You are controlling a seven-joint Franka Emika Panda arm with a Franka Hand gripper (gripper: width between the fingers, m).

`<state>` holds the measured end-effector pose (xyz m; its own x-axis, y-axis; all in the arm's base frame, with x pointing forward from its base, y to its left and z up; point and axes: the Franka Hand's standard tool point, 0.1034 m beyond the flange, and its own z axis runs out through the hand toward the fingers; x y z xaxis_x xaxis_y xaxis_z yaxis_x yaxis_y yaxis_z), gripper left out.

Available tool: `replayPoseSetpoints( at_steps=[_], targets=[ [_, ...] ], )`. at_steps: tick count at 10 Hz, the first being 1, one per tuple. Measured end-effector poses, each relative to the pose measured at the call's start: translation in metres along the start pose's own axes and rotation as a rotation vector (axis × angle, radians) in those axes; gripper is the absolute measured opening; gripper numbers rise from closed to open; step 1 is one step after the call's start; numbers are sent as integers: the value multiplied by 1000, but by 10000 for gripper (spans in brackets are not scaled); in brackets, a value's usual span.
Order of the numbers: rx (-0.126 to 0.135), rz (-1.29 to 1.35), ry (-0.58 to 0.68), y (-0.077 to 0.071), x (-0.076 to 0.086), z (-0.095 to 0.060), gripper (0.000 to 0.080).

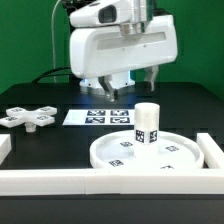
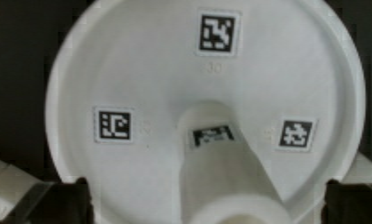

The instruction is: Assemble round table

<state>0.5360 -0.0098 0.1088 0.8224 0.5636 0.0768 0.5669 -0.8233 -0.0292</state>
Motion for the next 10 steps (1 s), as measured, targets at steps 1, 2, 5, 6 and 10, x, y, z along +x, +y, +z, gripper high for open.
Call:
replayPoseSetpoints(
  at_steps=[1,2,5,6,10],
  targets=[
    [-7,20,0,6,-10,3,649],
    [-4,18,1,2,-6,2,649],
    [-3,18,0,2,-6,3,649],
    [-3,18,0,2,-6,3,649],
    [-30,-84,6,20,-46,0,649]
  ],
)
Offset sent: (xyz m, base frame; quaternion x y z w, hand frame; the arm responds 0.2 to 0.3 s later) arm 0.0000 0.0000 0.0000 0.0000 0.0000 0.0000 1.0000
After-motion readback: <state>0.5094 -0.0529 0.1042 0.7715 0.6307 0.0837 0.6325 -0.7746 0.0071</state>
